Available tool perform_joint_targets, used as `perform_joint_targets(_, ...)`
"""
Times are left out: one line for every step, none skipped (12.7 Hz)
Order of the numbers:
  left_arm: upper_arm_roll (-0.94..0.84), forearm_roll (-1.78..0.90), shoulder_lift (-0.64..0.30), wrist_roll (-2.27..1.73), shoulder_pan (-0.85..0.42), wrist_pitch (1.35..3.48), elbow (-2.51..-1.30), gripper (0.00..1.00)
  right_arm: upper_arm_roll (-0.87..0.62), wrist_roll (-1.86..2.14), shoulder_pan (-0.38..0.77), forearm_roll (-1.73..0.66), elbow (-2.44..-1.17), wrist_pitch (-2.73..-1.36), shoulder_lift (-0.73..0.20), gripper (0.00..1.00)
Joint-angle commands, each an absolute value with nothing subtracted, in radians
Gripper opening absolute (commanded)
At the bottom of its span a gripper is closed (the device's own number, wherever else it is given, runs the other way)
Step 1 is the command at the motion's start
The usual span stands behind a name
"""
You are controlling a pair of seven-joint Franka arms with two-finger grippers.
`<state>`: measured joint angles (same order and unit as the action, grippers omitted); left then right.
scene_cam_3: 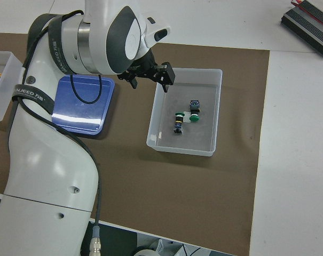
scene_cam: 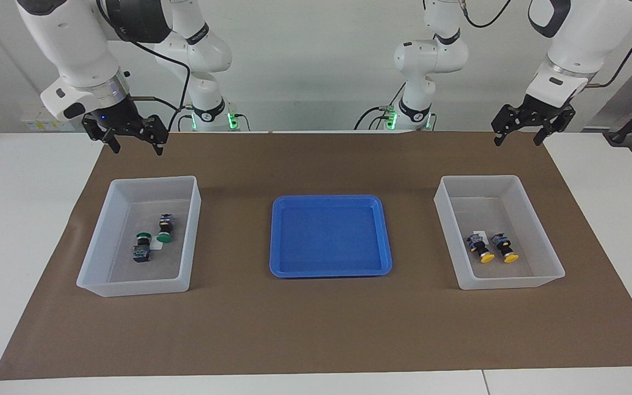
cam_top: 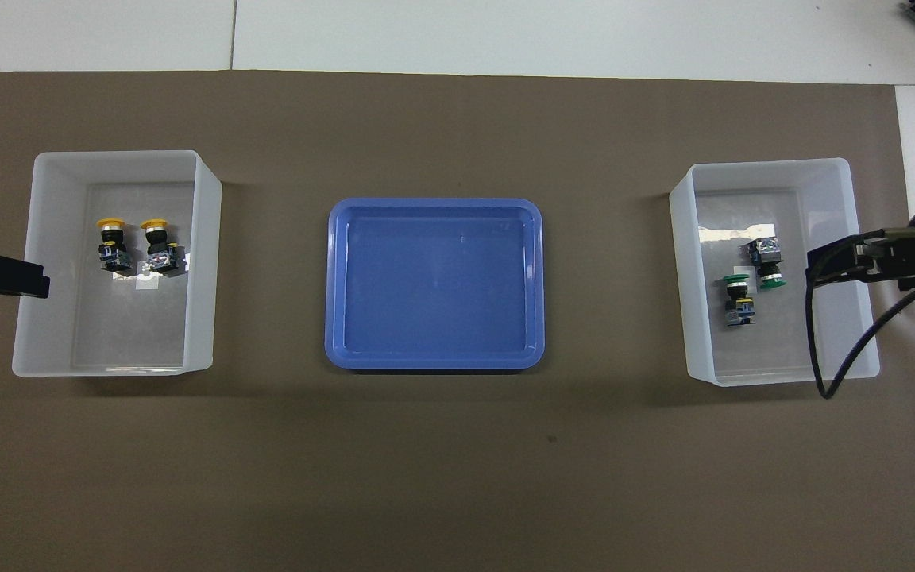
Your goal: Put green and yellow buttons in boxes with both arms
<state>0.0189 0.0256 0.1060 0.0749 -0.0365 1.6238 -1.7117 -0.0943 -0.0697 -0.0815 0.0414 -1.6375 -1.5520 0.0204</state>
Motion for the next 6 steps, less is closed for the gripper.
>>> perform_joint_targets(0.025,0.023,0.042,0.087,-0.052,1.595,-1.622,1.00,-0.100,-0.077,-0.087,0.020,-1.663,-1.560,0.043,1.00)
perform_joint_targets(0.026,0.015,0.037,0.087,-0.051,1.601,-1.620,1.00,-0.100,-0.077,-0.086,0.020,-1.663,-1.562,0.043,1.00)
perform_joint_targets(0.026,0.017,0.037,0.087,-0.052,1.606,-1.621,1.00,-0.101,-0.077,-0.087,0.021,-1.663,-1.560,0.043,1.00)
perform_joint_targets(0.026,0.015,0.038,0.089,-0.046,1.608,-1.624,1.00,-0.103,-0.077,-0.087,0.020,-1.663,-1.560,0.043,1.00)
perform_joint_targets(0.026,0.015,0.040,0.087,-0.041,1.609,-1.632,1.00,-0.104,-0.077,-0.087,0.020,-1.663,-1.560,0.043,1.00)
perform_joint_targets(0.026,0.017,0.043,0.089,-0.038,1.611,-1.635,1.00,-0.104,-0.077,-0.087,0.020,-1.663,-1.560,0.043,1.00)
